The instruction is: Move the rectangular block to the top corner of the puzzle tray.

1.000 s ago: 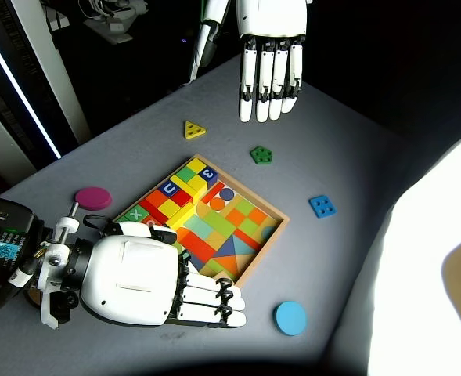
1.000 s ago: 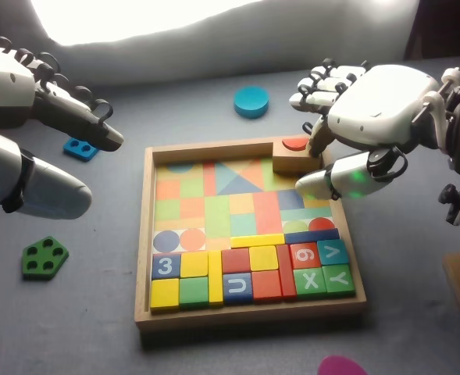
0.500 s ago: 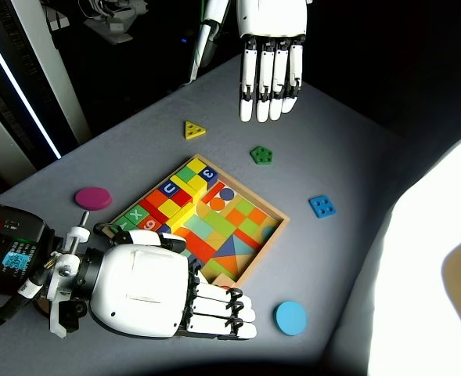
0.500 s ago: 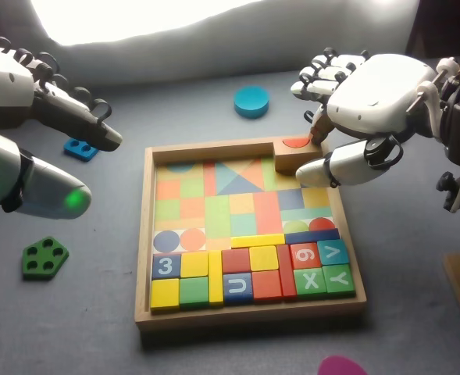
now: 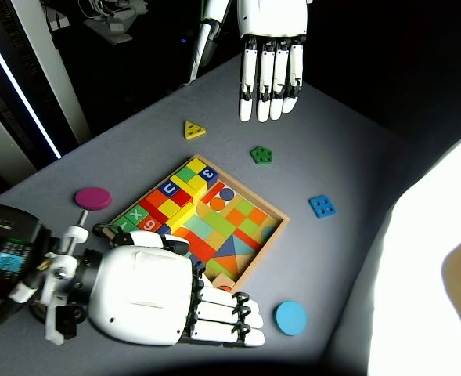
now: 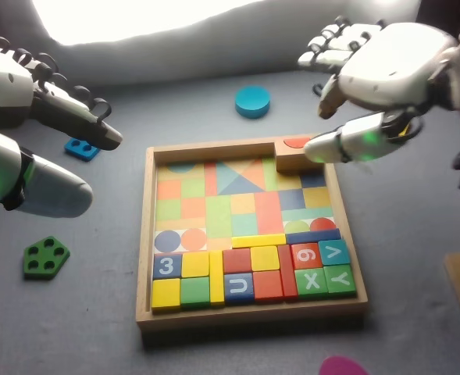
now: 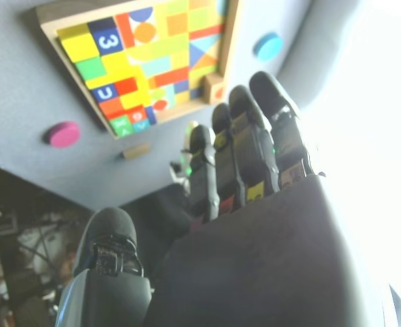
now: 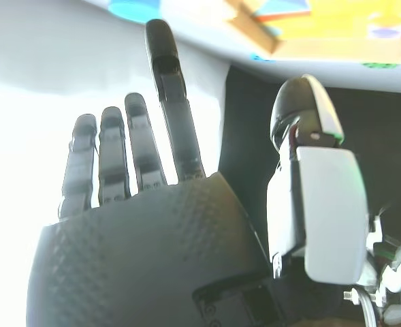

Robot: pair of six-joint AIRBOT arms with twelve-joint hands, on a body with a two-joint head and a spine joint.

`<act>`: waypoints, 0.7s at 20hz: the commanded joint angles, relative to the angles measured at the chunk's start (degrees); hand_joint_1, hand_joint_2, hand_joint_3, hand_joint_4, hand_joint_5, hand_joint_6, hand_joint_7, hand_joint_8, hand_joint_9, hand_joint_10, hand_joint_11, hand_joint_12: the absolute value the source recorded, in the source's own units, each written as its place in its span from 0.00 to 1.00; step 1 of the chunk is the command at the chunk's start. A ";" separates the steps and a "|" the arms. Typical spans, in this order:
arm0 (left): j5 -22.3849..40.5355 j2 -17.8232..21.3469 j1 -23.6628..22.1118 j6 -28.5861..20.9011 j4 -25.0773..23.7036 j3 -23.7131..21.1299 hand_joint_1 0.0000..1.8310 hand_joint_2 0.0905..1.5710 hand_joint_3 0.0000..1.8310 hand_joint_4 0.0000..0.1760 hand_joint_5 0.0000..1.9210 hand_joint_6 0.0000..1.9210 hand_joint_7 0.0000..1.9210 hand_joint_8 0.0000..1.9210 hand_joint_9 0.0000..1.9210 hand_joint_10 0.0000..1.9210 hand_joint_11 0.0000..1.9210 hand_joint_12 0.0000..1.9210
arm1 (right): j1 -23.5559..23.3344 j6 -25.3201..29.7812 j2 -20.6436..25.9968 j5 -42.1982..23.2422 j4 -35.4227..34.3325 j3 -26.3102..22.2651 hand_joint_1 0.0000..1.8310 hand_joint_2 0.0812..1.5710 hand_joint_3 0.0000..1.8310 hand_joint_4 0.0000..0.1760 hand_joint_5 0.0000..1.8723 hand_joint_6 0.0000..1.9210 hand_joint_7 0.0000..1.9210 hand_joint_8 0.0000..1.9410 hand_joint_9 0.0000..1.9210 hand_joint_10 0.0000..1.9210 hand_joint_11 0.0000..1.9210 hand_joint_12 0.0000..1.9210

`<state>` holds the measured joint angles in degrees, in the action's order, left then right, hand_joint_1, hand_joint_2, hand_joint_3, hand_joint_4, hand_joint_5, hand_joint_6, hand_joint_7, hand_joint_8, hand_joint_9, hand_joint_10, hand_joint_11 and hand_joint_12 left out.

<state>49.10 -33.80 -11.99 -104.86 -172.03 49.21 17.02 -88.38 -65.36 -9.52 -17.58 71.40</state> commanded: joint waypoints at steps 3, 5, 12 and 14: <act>-4.88 0.15 -0.89 -0.10 -0.55 -0.23 0.02 0.77 0.00 0.24 0.16 0.00 0.16 0.00 0.16 0.00 0.00 0.46 | -0.88 -0.06 7.90 -2.89 -1.48 -8.30 0.00 0.70 0.00 0.00 0.42 0.02 0.05 0.00 0.00 0.00 0.00 0.00; -4.88 0.09 -1.15 -0.10 -0.55 -0.17 0.02 0.77 0.00 0.26 0.16 0.00 0.16 0.00 0.16 0.00 0.00 0.45 | -0.82 -2.84 14.58 -4.09 -1.47 -15.54 0.00 0.70 0.00 0.00 0.41 0.01 0.04 0.00 0.00 0.00 0.00 0.00; -4.88 0.02 -1.41 -0.10 -0.55 -0.14 0.04 0.77 0.00 0.22 0.18 0.00 0.20 0.01 0.20 0.01 0.01 0.49 | -3.87 -9.31 31.28 -4.30 -9.09 -31.01 0.00 0.70 0.00 0.00 0.39 0.00 0.25 0.02 0.15 0.07 0.00 0.37; -4.88 0.00 -1.88 -0.10 -0.55 -0.13 0.07 0.76 0.00 0.20 0.24 0.00 0.28 0.00 0.26 0.01 0.06 0.50 | -3.60 -14.74 35.34 -3.98 -15.91 -35.05 0.00 0.70 0.00 0.00 0.41 0.02 0.36 0.02 0.19 0.29 0.00 0.71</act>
<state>49.17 -33.82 -13.06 -104.88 -172.00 49.21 13.91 -103.00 -30.06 -8.05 -33.71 36.03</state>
